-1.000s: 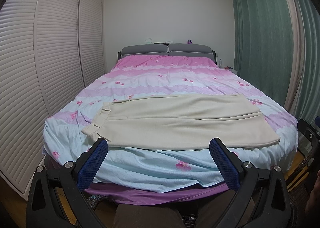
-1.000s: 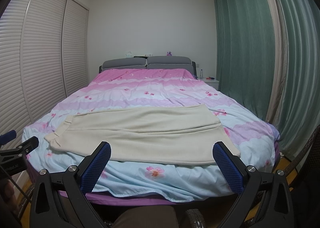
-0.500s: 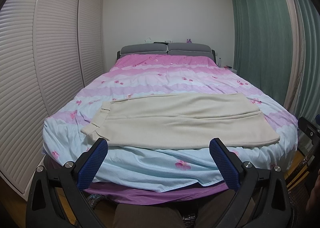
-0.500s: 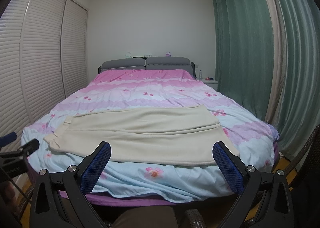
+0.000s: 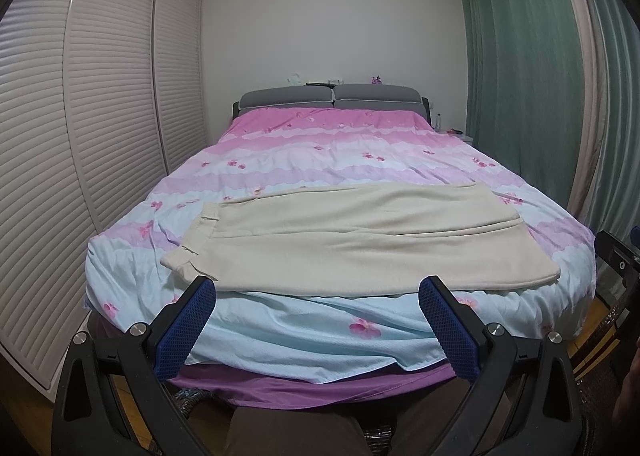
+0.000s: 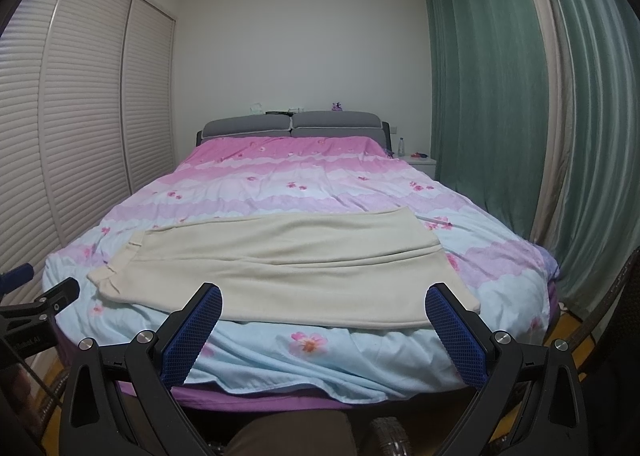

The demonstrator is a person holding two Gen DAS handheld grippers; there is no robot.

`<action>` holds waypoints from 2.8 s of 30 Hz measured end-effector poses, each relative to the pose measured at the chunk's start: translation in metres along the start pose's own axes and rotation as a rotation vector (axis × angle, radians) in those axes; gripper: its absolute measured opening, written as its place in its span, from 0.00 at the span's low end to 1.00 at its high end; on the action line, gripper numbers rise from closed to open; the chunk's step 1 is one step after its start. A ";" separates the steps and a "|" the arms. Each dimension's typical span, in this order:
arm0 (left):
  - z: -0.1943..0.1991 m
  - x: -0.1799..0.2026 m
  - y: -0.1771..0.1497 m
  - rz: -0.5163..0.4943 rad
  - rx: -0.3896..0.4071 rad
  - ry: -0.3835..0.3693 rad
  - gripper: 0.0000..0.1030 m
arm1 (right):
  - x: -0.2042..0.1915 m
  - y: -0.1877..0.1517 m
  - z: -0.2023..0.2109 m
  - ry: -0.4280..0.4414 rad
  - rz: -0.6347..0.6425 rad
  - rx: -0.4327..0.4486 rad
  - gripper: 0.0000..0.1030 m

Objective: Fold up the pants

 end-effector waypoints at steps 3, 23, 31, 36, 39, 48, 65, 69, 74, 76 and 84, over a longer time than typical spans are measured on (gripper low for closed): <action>0.000 -0.002 0.000 -0.001 0.001 0.001 1.00 | 0.000 -0.001 0.000 0.000 0.000 -0.004 1.00; -0.051 0.005 0.017 -0.019 -0.049 -0.006 1.00 | 0.011 0.009 -0.047 -0.028 -0.022 -0.038 1.00; -0.108 0.046 0.058 -0.076 -0.026 -0.060 1.00 | 0.048 0.040 -0.102 -0.081 -0.049 -0.024 1.00; -0.160 0.090 0.088 -0.125 -0.021 -0.122 1.00 | 0.081 0.065 -0.158 -0.094 -0.051 -0.041 1.00; -0.197 0.121 0.106 -0.144 -0.013 -0.160 1.00 | 0.097 0.076 -0.194 -0.100 -0.043 -0.060 1.00; -0.310 0.194 0.140 -0.212 -0.038 -0.268 1.00 | 0.148 0.106 -0.325 -0.054 0.001 -0.142 1.00; -0.542 0.311 0.163 -0.399 -0.243 -0.499 0.84 | 0.240 0.110 -0.583 0.126 0.026 -0.398 0.97; -0.580 0.330 0.156 -0.431 -0.271 -0.543 0.80 | 0.261 0.102 -0.636 0.147 -0.020 -0.448 0.91; -0.628 0.344 0.145 -0.434 -0.353 -0.614 0.70 | 0.275 0.084 -0.683 0.172 -0.032 -0.512 0.83; -0.640 0.351 0.139 -0.460 -0.360 -0.619 0.69 | 0.277 0.075 -0.696 0.176 -0.023 -0.534 0.83; -0.672 0.379 0.118 -0.539 -0.371 -0.626 0.60 | 0.289 0.051 -0.732 0.173 -0.013 -0.559 0.83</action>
Point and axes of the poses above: each gripper's, at about its wrist camera, not at the fingertips, and z roughly against the way its jaws point, x to its right, y to its top, the point moved 1 cm from there along -z, roughly the way its jaws point, and after that the axes turned 5 degrees about x, right-handed, at the moved point
